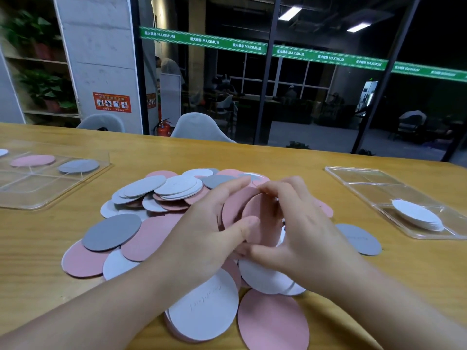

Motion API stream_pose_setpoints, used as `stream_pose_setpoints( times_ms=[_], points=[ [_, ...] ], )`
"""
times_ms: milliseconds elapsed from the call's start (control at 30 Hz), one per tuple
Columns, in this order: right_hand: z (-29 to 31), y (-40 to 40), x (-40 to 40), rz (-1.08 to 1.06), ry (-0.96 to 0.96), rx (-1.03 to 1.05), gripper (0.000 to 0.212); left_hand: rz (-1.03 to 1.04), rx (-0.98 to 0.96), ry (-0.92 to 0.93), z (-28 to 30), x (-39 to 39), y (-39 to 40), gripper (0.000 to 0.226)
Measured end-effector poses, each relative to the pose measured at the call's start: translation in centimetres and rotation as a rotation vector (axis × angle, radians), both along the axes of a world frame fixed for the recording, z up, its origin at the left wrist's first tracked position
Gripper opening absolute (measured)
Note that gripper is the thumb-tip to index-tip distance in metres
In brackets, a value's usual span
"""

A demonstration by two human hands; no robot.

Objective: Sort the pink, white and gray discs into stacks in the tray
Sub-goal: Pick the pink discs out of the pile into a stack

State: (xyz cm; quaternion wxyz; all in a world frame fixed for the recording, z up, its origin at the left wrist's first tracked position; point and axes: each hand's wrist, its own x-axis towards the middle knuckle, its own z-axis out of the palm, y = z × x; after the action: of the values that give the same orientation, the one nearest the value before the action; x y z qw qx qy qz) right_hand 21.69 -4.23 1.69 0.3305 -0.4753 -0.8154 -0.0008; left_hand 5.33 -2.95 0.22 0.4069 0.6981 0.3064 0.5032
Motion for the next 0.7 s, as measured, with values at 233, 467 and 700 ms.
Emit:
stream_pose_setpoints(
  times_ms=[233,467,700],
  points=[
    [1.1,0.5,1.1,0.048,-0.003,-0.090,0.056,0.071,-0.014,-0.026,0.2,-0.5,0.5,0.063],
    [3.0,-1.5,1.0,0.148,-0.316,-0.574,0.018,0.119,-0.072,0.077,0.0,-1.0,1.0,0.059],
    [2.9,-3.2,0.2,0.107,-0.499,-0.764,0.048,0.118,-0.091,0.115,-0.1,-1.0,1.0,0.054]
  ],
)
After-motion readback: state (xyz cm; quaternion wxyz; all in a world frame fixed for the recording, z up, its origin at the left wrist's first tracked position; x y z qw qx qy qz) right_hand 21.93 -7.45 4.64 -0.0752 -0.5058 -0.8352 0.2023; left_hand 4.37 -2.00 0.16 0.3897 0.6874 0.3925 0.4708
